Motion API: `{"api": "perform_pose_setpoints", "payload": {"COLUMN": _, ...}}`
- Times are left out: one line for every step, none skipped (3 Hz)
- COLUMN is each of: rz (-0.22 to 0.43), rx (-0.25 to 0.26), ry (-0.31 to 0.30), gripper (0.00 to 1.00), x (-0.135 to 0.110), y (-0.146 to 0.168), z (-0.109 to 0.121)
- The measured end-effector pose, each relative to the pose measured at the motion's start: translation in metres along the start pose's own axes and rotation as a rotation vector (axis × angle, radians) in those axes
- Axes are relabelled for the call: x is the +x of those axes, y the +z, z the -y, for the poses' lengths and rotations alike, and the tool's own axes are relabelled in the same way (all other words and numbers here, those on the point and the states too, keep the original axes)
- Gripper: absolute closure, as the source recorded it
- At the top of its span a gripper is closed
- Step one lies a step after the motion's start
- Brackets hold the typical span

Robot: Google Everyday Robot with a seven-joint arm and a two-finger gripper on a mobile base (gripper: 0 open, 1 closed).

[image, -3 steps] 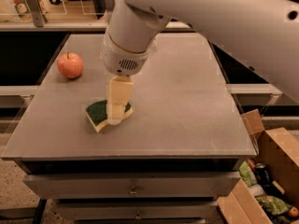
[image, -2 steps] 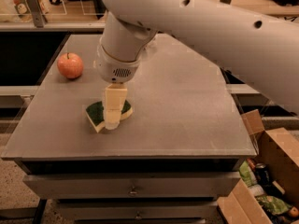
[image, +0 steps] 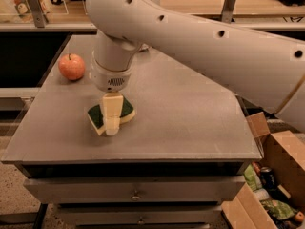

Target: Pick sponge

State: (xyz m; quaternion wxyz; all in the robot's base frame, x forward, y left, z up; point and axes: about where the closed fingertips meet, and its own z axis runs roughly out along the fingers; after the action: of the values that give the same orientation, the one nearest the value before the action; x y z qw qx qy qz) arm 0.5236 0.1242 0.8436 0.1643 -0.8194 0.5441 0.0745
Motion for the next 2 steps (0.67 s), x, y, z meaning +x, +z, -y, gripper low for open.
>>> {"api": "perform_pose_setpoints", "payload": {"rz": -0.048, "rx": -0.031, "ry": -0.012, "gripper": 0.17, "x": 0.0075, "y": 0.0175, "z": -0.0014}}
{"api": "perform_pose_setpoints", "payload": {"rz": -0.046, "rx": -0.03, "ry": -0.007, "gripper": 0.41, "x": 0.0137, "y": 0.0191, "z": -0.0038}}
